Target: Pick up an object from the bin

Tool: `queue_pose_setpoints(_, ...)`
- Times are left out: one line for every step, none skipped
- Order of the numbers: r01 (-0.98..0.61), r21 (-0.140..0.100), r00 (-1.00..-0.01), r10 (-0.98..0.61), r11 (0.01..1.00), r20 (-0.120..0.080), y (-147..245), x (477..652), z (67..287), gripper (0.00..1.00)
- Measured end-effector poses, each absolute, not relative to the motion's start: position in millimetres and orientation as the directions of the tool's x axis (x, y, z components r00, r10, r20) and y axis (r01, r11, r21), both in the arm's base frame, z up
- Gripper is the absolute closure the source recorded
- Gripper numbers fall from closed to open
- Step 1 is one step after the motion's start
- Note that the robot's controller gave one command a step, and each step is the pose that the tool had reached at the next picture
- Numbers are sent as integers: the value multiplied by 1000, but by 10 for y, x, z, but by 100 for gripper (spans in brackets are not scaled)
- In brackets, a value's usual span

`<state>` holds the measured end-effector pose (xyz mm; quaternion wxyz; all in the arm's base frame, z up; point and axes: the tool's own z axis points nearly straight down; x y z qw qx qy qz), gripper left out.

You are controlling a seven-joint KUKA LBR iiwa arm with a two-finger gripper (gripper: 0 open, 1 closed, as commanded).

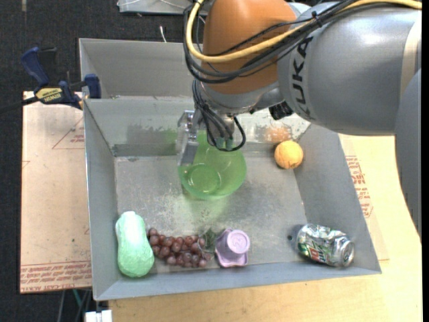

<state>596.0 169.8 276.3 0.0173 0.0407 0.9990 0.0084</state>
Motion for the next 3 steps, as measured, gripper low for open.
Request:
queue_pose_setpoints(23, 18, -999, 23, 1000, -37, 1585, 5799, 2651, 100)
queue_pose_setpoints(-80, 15, -996, -80, 997, -41, 1343, 5681, 2812, 100)
queue_pose_setpoints(-74, 13, -997, -73, 997, -35, 1213, 5751, 2330, 100)
